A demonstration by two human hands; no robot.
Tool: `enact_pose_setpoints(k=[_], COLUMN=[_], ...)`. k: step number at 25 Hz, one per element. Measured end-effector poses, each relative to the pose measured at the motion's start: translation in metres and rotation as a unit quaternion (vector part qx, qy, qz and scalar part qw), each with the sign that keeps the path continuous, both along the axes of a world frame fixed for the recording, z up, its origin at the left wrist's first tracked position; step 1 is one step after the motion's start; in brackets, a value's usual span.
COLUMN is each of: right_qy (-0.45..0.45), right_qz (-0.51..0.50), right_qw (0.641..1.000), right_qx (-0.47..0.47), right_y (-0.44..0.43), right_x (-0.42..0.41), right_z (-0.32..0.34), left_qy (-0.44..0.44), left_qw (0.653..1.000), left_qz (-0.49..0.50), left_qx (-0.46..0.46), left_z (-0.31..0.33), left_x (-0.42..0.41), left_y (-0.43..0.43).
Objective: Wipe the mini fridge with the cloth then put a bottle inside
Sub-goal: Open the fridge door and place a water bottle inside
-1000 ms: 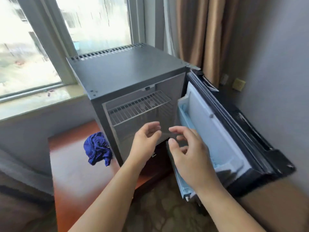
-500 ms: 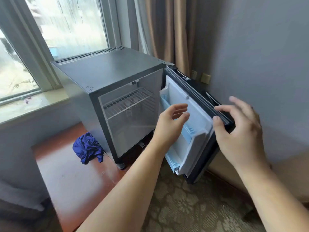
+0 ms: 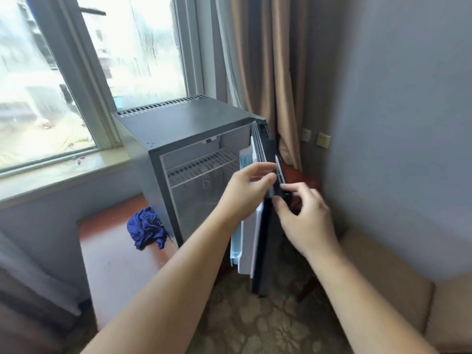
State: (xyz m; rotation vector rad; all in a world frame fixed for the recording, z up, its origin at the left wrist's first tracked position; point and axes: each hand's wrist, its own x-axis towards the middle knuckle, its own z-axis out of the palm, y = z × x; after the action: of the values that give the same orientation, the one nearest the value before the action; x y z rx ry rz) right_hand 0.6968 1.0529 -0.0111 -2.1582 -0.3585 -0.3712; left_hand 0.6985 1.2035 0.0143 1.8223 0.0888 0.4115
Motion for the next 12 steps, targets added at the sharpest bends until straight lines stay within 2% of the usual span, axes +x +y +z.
enact_pose_setpoints(k=[3, 5, 9, 12], right_qy=[0.002, 0.009, 0.006, -0.003], right_qz=[0.092, 0.143, 0.238, 0.267], right_qw=[0.996, 0.987, 0.950, 0.932], right_qx=[-0.022, -0.073, -0.202, -0.244], right_y=[0.030, 0.048, 0.082, 0.110], right_x=[-0.004, -0.005, 0.002, 0.012], right_z=[0.001, 0.003, 0.012, 0.017], left_qy=[0.023, 0.044, 0.090, 0.086], left_qw=[0.996, 0.989, 0.974, 0.964], left_qz=[0.084, 0.123, 0.177, 0.214], left_qx=[0.034, 0.063, 0.113, 0.130], left_z=[0.000, 0.002, 0.006, 0.002], left_x=[-0.010, -0.018, -0.032, -0.034], left_y=[0.019, 0.036, 0.070, 0.097])
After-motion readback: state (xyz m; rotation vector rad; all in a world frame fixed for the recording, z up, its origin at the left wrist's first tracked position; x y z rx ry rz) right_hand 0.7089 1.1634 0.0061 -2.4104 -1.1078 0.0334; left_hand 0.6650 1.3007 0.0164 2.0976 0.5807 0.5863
